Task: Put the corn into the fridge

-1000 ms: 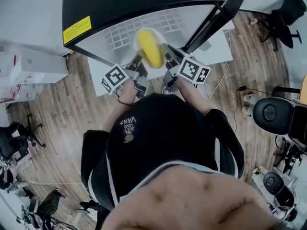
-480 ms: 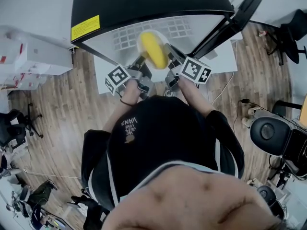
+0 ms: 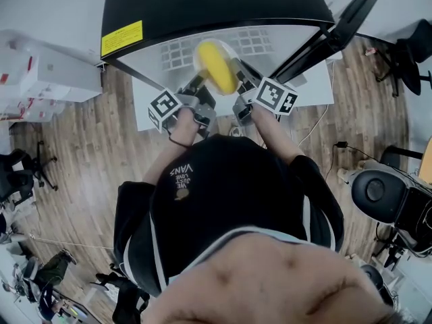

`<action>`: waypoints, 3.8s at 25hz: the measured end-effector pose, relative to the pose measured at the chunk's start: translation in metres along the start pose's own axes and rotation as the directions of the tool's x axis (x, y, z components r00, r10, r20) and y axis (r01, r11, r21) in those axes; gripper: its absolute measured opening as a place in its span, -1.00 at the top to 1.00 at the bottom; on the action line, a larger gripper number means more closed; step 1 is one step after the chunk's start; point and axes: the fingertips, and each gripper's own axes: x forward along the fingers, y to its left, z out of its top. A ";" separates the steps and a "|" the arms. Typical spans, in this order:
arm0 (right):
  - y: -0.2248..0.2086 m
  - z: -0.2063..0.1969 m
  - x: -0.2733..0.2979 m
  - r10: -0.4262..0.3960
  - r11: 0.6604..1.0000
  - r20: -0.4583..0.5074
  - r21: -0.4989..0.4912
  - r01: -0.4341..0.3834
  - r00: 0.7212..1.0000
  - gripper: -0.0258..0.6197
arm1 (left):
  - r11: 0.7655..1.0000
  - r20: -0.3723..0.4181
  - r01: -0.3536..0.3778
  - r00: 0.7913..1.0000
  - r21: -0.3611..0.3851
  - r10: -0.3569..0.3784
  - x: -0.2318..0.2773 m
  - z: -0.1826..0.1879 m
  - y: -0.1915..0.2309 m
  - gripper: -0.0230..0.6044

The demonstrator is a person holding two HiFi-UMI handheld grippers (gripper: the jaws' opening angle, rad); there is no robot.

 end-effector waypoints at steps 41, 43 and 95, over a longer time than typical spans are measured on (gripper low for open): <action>0.010 0.011 -0.027 0.026 0.985 0.054 -0.175 -0.017 0.998 0.74 | 0.984 0.152 0.048 0.988 -0.173 -0.022 0.006 0.025 -0.009 0.81; 0.014 0.011 -0.031 0.030 0.977 0.056 -0.213 -0.018 0.998 0.73 | 0.984 0.153 0.049 0.988 -0.170 -0.023 0.006 0.026 -0.009 0.81; 0.017 -0.025 -0.019 -0.172 0.769 -0.001 -0.625 0.134 0.985 0.38 | 0.979 0.105 0.135 0.987 -0.153 -0.120 0.014 0.025 -0.004 0.76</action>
